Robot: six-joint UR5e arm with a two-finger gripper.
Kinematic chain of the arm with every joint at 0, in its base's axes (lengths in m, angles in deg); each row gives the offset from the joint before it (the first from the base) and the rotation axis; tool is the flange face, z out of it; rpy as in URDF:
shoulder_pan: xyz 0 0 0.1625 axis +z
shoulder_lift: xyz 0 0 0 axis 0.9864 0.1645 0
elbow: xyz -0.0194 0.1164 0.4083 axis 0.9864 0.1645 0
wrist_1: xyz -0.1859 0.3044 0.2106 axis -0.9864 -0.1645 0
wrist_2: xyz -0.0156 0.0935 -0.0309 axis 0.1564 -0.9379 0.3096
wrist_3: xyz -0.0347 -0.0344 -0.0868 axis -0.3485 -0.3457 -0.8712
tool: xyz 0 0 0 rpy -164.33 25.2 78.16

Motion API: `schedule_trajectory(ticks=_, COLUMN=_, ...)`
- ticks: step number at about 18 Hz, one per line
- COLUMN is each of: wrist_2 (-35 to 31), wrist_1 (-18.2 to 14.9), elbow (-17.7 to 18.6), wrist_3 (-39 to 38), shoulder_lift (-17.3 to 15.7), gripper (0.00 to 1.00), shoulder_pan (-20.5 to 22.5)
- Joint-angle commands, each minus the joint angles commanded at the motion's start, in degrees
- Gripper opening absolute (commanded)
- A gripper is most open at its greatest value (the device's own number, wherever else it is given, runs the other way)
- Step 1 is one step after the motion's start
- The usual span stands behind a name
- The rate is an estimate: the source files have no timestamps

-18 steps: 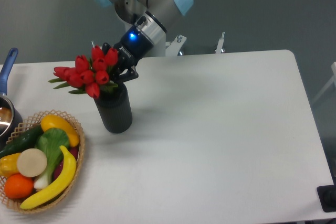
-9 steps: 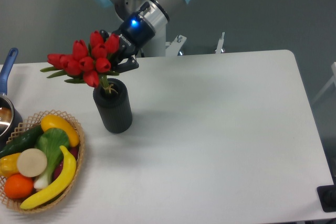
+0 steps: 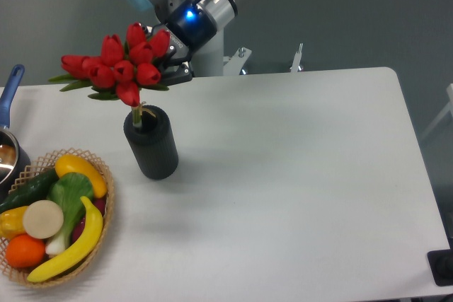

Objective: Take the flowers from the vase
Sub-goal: 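Lift the tulips straight up out of the black vase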

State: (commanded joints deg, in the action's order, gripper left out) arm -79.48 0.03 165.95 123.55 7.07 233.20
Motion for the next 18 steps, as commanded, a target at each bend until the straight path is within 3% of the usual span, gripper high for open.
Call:
schedule_trajectory(ticks=7, wrist_2=0.1, wrist_1=0.1, elbow=-0.3, wrist_3=-0.4, shoulder_lift=-1.4, gripper=0.18, shoulder_pan=2.4)
schedule_trajectory(ticks=18, wrist_2=0.0, wrist_1=0.0, elbow=-8.4, wrist_3=-5.2, shoulder_lift=-0.6, gripper=0.18, shoulder_pan=5.5)
